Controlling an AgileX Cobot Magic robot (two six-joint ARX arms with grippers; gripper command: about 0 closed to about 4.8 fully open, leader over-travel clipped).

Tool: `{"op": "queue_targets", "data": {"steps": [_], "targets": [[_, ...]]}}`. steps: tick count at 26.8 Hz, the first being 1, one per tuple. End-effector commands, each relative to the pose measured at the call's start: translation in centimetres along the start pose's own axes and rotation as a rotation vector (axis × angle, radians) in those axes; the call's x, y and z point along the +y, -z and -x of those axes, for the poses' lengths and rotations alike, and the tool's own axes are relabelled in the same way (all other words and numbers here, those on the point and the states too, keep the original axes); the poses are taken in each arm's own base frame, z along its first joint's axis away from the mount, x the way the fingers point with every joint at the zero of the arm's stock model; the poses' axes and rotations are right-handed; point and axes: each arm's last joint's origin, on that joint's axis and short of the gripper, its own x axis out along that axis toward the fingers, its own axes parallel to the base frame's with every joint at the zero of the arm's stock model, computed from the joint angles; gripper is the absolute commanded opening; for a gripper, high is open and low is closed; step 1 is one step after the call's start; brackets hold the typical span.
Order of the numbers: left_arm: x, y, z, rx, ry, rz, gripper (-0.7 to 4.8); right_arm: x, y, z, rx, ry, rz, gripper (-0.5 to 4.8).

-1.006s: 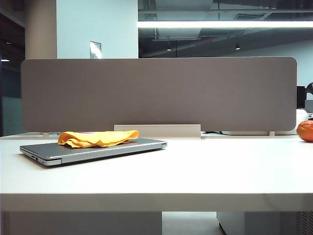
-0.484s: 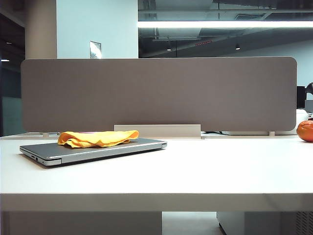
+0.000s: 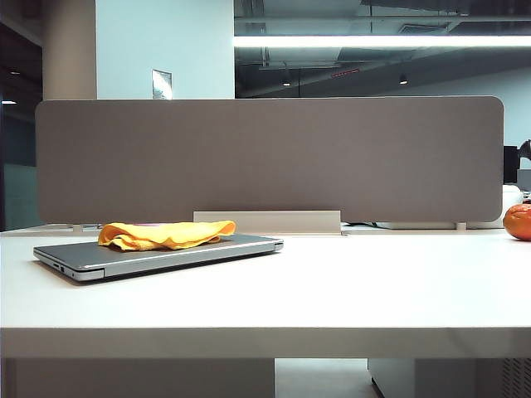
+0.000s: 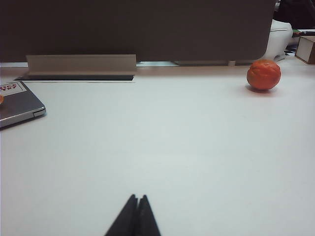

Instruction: Pick up the yellow rag and put it over the laptop.

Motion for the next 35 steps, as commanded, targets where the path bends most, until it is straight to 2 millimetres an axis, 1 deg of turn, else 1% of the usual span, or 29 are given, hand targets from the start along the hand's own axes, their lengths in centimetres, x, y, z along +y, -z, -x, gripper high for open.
{"op": "queue_targets", "data": {"steps": [1,3,5,17,20,24,26,28,30,33,35], "targets": [[0.1,1.6,-0.7,-0.021,0.006,0.012,-0.06,0.0,0.0,0.0,-0.007,0.000,-0.001,-0.05],[0.2,3.2,-1.2,0.015,0.003,0.068,-0.06,0.0,0.0,0.0,-0.007,0.000,-0.001,-0.05],[0.2,3.6,-1.2,0.039,0.000,0.113,-0.06,0.0,0.0,0.0,-0.007,0.000,-0.001,-0.05],[0.2,3.7,-1.2,0.051,-0.005,0.102,-0.06,0.0,0.0,0.0,-0.007,0.000,-0.001,-0.05],[0.3,3.8,-1.2,0.057,-0.019,0.060,-0.06,0.0,0.0,0.0,-0.007,-0.001,-0.001,-0.05],[0.9,4.3,-0.6,0.022,-0.071,0.024,-0.06,0.0,0.0,0.0,-0.007,-0.001,-0.001,-0.05],[1.4,5.3,-0.1,-0.025,-0.118,0.011,-0.06,0.0,0.0,0.0,-0.007,-0.002,-0.001,-0.05],[1.9,7.0,0.3,-0.131,-0.149,0.016,-0.06,0.0,0.0,0.0,-0.007,-0.001,-0.001,-0.05],[2.1,8.2,0.5,-0.193,-0.137,0.014,-0.06,0.0,0.0,0.0,-0.007,-0.001,-0.001,-0.05],[2.3,9.5,0.5,-0.229,-0.113,0.008,-0.06,0.0,0.0,0.0,-0.007,-0.001,-0.001,-0.05],[2.3,9.8,0.5,-0.213,-0.117,0.009,-0.06,0.0,0.0,0.0,-0.007,-0.001,-0.001,-0.05]]}}
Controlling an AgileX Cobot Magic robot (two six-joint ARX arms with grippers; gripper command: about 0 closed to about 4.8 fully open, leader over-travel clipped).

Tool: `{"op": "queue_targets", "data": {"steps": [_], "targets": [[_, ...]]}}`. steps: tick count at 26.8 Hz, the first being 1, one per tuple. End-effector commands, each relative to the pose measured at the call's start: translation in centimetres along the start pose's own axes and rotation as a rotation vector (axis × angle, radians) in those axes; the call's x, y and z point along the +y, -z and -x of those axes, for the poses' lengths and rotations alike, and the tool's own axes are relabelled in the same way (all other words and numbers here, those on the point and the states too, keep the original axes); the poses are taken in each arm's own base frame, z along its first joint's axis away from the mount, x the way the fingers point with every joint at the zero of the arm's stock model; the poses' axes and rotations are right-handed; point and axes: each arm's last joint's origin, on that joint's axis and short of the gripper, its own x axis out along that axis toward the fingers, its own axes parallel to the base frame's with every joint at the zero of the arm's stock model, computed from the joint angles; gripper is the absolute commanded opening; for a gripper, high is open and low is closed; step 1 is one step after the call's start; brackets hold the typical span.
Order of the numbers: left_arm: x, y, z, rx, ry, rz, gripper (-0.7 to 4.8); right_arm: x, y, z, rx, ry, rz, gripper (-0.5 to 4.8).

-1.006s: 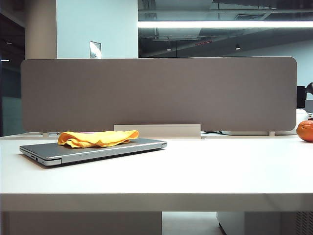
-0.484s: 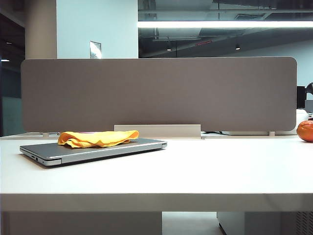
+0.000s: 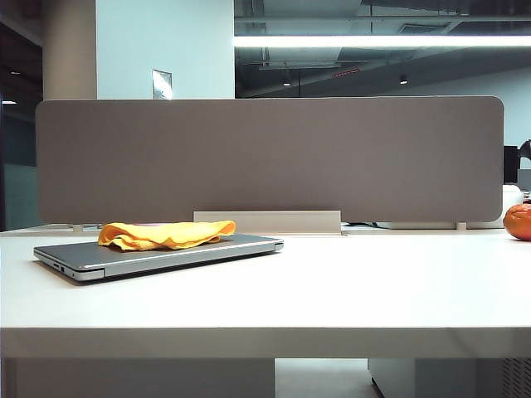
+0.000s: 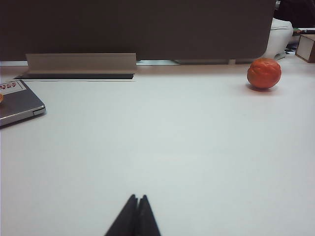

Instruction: Pick up the yellow rag and put it over the laptop.

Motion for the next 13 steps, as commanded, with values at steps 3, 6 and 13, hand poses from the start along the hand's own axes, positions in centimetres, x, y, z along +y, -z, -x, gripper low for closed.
{"op": "queue_targets", "data": {"steps": [3,6,13], "targets": [[0.06,0.07,0.21,0.001,0.006,-0.012,-0.06,0.01,-0.02,-0.02,-0.012,-0.001,-0.001,-0.05],[0.10,0.06,0.39,-0.006,-0.004,-0.028,-0.06,0.01,-0.02,-0.02,-0.011,-0.001,-0.001,-0.05],[0.12,0.33,0.58,0.016,-0.009,-0.052,-0.06,0.01,-0.03,-0.02,-0.013,-0.001,-0.001,-0.05]]}}
